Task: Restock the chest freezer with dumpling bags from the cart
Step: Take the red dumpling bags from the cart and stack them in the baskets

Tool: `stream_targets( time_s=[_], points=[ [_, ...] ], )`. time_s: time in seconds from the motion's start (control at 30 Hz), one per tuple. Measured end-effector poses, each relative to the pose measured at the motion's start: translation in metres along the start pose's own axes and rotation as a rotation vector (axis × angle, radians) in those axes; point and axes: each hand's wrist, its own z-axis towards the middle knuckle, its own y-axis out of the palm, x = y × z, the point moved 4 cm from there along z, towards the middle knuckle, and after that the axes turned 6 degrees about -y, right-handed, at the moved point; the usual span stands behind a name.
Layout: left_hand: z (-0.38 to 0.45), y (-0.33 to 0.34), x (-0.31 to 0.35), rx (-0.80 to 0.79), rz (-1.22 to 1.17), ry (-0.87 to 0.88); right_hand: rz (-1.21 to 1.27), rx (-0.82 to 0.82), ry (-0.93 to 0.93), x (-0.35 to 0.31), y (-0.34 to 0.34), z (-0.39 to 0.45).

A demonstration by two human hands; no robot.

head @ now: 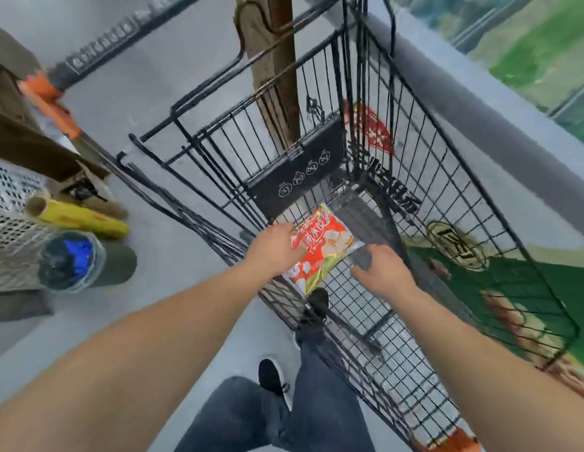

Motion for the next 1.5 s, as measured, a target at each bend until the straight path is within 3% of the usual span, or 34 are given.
stream_targets(
  time_s=[0.27, 0.47, 0.77, 0.93, 1.1, 1.4, 1.5],
  points=[
    [0.097, 0.058, 0.002, -0.146, 0.008, -0.126, 0.03, -0.154, -0.008, 0.024, 0.034, 0.11],
    [0.156, 0.101, 0.004, -0.263, 0.073, -0.126, 0.053, -0.109, 0.054, 0.037, 0.054, 0.188],
    [0.19, 0.153, 0.003, -0.386, -0.032, -0.067, 0.226, -0.025, 0.193, 0.054, 0.097, 0.251],
    [0.191, 0.159, 0.017, -0.307, -0.113, -0.008, 0.456, 0.088, 0.308, 0.083, 0.091, 0.23],
    [0.196, 0.162, 0.029, -0.129, -0.148, 0.016, 0.667, 0.267, 0.637, 0.161, 0.095, 0.157],
    [0.218, 0.197, 0.004, -0.062, -0.148, -0.26, 1.158, 0.224, 0.82, 0.206, 0.151, 0.098],
    [0.231, 0.19, 0.007, 0.013, -0.144, -0.226, 1.296, 0.292, 0.847, 0.2, 0.15, 0.099]
  ],
)
